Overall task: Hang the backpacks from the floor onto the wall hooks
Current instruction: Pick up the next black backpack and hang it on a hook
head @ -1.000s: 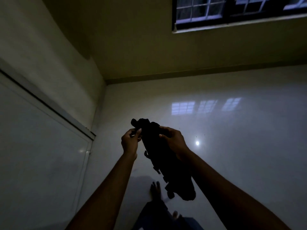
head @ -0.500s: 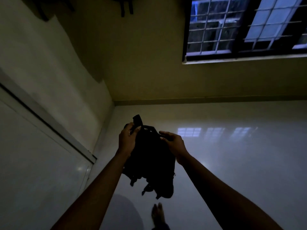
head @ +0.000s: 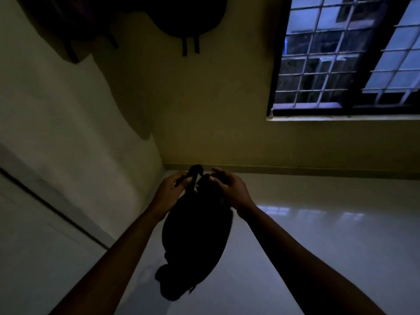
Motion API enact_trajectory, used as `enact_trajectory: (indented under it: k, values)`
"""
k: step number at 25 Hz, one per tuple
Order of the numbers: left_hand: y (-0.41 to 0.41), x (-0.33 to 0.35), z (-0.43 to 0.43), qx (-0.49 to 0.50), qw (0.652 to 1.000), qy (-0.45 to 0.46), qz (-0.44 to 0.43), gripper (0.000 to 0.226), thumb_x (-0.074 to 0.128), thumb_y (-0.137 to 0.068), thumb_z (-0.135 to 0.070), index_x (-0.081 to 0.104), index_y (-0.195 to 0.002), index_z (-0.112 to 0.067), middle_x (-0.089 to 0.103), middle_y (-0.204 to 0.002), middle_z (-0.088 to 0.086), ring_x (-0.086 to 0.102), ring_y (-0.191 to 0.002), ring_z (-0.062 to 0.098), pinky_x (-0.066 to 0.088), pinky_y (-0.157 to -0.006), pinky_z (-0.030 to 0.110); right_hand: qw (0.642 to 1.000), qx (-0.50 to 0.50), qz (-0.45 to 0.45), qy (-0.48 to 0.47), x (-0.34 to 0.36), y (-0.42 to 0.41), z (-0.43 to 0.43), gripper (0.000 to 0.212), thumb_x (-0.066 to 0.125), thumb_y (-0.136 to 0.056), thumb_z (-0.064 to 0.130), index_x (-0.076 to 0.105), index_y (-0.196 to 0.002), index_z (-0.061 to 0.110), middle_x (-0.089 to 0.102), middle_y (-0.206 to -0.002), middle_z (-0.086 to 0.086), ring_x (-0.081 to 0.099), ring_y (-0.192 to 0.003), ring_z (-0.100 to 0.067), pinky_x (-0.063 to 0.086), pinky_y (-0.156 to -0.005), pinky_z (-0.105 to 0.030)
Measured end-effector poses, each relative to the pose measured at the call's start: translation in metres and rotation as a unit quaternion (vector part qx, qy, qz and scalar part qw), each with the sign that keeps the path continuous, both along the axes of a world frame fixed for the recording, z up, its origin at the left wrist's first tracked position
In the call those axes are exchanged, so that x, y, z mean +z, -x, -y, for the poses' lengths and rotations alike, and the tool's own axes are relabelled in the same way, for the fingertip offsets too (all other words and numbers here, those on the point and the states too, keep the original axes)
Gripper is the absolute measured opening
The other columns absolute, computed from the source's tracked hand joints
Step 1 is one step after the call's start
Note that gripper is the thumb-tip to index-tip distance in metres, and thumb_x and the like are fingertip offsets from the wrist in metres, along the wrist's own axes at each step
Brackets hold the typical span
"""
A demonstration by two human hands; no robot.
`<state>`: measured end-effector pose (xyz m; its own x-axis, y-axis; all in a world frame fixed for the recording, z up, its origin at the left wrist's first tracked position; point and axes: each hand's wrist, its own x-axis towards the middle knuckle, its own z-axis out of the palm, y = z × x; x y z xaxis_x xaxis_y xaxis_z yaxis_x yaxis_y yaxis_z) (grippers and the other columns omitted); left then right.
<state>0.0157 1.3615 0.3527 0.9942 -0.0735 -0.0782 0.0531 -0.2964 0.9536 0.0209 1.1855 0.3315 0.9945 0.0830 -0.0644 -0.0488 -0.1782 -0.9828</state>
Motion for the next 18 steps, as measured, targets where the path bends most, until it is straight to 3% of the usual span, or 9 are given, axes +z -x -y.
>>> enact_trajectory:
  k: [2,5,8,10,12,15,18]
  values:
    - [-0.035,0.012,0.005,-0.015,1.0,0.002,0.008,0.017,0.048,-0.094,-0.014,0.063,-0.095,-0.022,0.067,-0.084,0.002,0.064,-0.087,0.027,0.048,-0.081,0.039,0.999,0.034,0.017,0.013,0.013,-0.039,0.003,0.036,0.061,-0.089,0.02,0.059,-0.124,0.013,0.065,-0.12,-0.006,0.063,-0.108,-0.017,0.053,-0.091,-0.032]
    - [-0.091,0.029,0.021,0.049,0.997,0.009,0.051,0.016,0.053,-0.091,-0.015,0.067,-0.086,-0.02,0.072,-0.067,-0.003,0.067,-0.065,0.016,0.048,-0.072,0.033,0.996,0.072,0.037,0.028,0.03,-0.108,0.02,0.024,0.061,-0.088,0.021,0.066,-0.107,0.008,0.068,-0.105,-0.008,0.062,-0.098,-0.015,0.047,-0.078,-0.026]
    - [-0.147,0.058,0.045,0.137,0.986,0.042,0.087,0.016,0.058,-0.088,-0.013,0.067,-0.098,-0.005,0.072,-0.08,0.014,0.068,-0.058,0.013,0.053,-0.066,0.026,0.991,0.121,0.06,0.009,0.06,-0.168,0.043,0.008,0.06,-0.089,0.024,0.067,-0.087,0.02,0.069,-0.094,-0.002,0.062,-0.093,-0.013,0.044,-0.079,-0.027]
    - [-0.187,0.083,0.063,0.184,0.975,0.05,0.11,0.021,0.059,-0.088,-0.013,0.068,-0.103,-0.001,0.071,-0.084,0.016,0.068,-0.061,0.014,0.055,-0.066,0.025,0.987,0.141,0.073,-0.033,0.092,-0.205,0.056,0.018,0.057,-0.091,0.019,0.066,-0.077,0.026,0.071,-0.077,0.01,0.064,-0.076,-0.002,0.045,-0.076,-0.026]
    - [-0.225,0.11,0.08,0.214,0.964,0.067,0.144,0.022,0.059,-0.088,-0.014,0.068,-0.105,-0.006,0.07,-0.077,0.01,0.068,-0.057,0.007,0.055,-0.062,0.022,0.983,0.14,0.079,-0.086,0.125,-0.237,0.066,0.017,0.056,-0.091,0.012,0.065,-0.079,0.022,0.07,-0.067,0.012,0.062,-0.064,0.003,0.046,-0.072,-0.022]
    - [-0.282,0.149,0.103,0.228,0.942,0.092,0.227,0.018,0.059,-0.088,-0.016,0.068,-0.103,-0.013,0.071,-0.062,0.0,0.065,-0.049,-0.001,0.052,-0.051,0.015,0.978,0.14,0.111,-0.111,0.174,-0.292,0.085,0.011,0.059,-0.089,0.012,0.067,-0.096,0.014,0.071,-0.079,0.005,0.065,-0.072,-0.002,0.052,-0.076,-0.019]
    - [-0.334,0.188,0.116,0.201,0.933,0.103,0.281,0.019,0.057,-0.089,-0.02,0.07,-0.099,-0.01,0.069,-0.051,-0.009,0.064,-0.05,0.002,0.052,-0.054,0.021,0.974,0.113,0.178,-0.086,0.218,-0.343,0.098,0.013,0.064,-0.085,0.016,0.068,-0.097,0.02,0.071,-0.086,0.012,0.065,-0.074,0.008,0.053,-0.07,-0.01]
